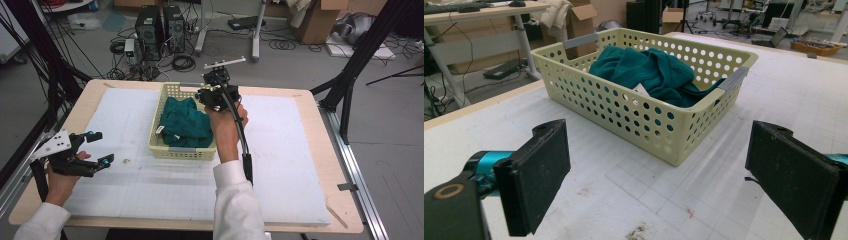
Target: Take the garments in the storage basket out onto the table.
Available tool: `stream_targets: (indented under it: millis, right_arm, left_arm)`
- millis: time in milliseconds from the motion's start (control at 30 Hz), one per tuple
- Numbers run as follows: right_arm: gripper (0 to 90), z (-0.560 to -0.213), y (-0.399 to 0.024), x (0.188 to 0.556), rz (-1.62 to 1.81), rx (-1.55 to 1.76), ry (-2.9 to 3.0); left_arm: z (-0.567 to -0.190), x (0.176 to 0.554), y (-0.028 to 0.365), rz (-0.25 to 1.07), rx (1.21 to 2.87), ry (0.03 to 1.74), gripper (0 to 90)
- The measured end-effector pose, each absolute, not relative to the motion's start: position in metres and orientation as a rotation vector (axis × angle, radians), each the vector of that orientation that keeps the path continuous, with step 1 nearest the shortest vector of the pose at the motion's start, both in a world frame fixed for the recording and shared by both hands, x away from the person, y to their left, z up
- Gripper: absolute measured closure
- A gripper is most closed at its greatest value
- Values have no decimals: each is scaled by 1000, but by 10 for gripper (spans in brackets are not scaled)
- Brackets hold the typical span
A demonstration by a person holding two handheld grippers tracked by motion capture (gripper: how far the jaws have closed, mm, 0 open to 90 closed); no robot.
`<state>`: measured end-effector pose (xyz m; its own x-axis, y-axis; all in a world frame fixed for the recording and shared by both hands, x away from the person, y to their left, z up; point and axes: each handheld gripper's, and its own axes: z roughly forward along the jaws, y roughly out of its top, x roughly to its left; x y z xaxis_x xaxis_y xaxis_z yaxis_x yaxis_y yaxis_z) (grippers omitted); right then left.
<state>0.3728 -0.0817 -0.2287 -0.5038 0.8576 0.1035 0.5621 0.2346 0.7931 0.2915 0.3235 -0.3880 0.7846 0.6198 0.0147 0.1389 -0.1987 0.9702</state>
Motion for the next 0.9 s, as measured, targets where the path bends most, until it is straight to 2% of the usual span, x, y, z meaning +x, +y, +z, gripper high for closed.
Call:
stream_targets:
  millis: [500, 800, 900]
  right_arm:
    - [829, -229, -58, 411, 1125, 1306, 2188]
    - [766, -238, -47, 430, 1086, 1318, 2199]
    - [697, -245, -45, 439, 1094, 1338, 2195]
  left_arm:
    - [-388, 293, 322, 473, 1738, 584, 109]
    - [-389, 294, 323, 463, 1720, 588, 110]
    - [-389, 295, 323, 460, 1721, 585, 109]
